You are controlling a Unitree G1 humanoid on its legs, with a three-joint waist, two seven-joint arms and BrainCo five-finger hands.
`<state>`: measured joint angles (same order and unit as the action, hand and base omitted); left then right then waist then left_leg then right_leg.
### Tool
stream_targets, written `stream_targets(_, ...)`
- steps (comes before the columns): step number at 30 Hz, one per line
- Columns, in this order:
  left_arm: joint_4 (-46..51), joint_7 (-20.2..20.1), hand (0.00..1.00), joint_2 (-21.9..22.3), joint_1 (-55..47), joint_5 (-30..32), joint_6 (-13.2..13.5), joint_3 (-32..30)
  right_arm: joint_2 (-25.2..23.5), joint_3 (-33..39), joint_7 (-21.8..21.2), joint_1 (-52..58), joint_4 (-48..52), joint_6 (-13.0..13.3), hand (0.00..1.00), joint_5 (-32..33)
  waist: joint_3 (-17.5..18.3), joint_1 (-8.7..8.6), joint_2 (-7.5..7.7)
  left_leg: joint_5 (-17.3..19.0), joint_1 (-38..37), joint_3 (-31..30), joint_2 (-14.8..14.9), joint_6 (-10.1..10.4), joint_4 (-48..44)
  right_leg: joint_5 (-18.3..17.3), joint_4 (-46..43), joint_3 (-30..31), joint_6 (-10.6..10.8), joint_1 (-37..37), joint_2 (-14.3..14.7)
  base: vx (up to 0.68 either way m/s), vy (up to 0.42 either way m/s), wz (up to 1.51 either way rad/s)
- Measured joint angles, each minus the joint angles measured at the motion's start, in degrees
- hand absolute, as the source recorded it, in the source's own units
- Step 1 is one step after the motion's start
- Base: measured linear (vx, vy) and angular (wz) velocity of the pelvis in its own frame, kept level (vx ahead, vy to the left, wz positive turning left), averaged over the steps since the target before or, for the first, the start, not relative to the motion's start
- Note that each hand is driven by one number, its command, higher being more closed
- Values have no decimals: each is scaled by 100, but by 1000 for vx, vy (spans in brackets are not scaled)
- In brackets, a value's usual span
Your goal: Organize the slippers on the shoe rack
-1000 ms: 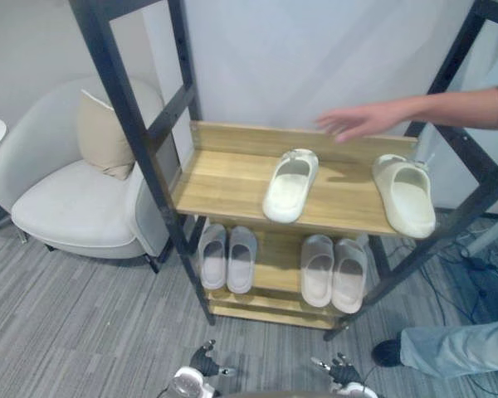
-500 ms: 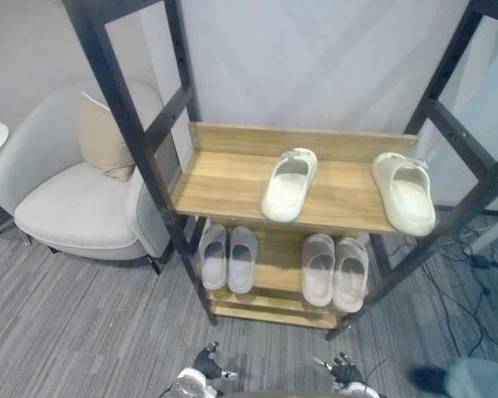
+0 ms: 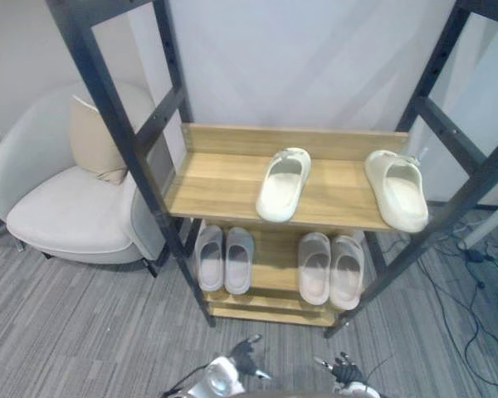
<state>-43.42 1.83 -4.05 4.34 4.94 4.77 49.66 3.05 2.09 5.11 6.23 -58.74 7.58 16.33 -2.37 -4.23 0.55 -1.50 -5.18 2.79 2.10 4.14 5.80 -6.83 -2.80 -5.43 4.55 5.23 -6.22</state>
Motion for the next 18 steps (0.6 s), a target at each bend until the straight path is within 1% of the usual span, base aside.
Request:
stream_targets(1, 74, -4, 0, 3, 10, -23, 2, 39, 2, 0, 0, 6, 10, 1, 0, 2, 2, -2, -4, 2, 3, 1, 2, 3, -1, -2, -2, 1, -2, -5, 2, 0, 0, 0)
stream_targets(3, 743, -150, 0, 33, 111, -294, 16, 362, 41, 0, 0, 81, 161, 18, 0, 6, -8, -12, -48, 9, 17, 2, 17, 13, -4, -10, -8, 4, -15, -22, 19, 0, 0, 0)
stream_targets(4, 1160, -223, 0, 47, 141, -408, 73, 448, 47, 0, -1, 89, 177, 46, 0, 6, -16, -18, -83, 10, 19, 0, 22, 14, -4, -17, -12, 4, -25, -27, 26, 0, 0, 0)
stream_targets(6, 1870, -224, 0, 64, 215, -641, 228, 526, 124, -1, 0, 94, 173, 81, 0, 9, 27, -41, -148, 11, 30, -17, 30, 14, -3, -18, -14, 4, -28, -29, 37, 16, -11, -1)
stream_targets(8, 2497, -206, 0, 60, 437, -918, 272, 507, 148, -5, 1, 102, 171, 87, 0, 7, 49, -47, -184, 12, 33, -38, 30, 13, -3, -21, -11, 0, -32, -28, 38, 0, 0, 0)
stream_targets(10, 2845, -196, 0, 55, 672, -1102, 350, 371, 162, -7, 4, 108, 172, 87, 0, 4, 75, -49, -225, 15, 33, -43, 28, 9, -3, -21, -6, -2, -32, -25, 37, 0, 0, 0)
stream_targets(12, 3228, -177, 0, 32, 898, -1236, 371, 143, 171, -12, 8, 108, 172, 87, 0, 4, 80, -52, -230, 16, 33, -50, 30, 8, -3, -20, -5, -11, -33, -23, 37, 0, 0, 0)
stream_targets(15, 3850, 57, 0, 26, 1114, -1592, 484, -288, 175, -33, 18, 109, 174, 86, 0, -4, 87, -54, -217, 27, 33, -52, 22, -9, -3, -19, 15, -23, -32, -28, 28, -22, -2, 0)
stream_targets(18, 4035, 238, 0, 16, 1271, -1632, 556, -528, 187, -51, 31, 120, 170, 82, 0, -14, 111, -47, -188, 37, 44, -55, 20, -16, -10, -26, 11, -6, -21, -40, 16, 0, 0, 0)
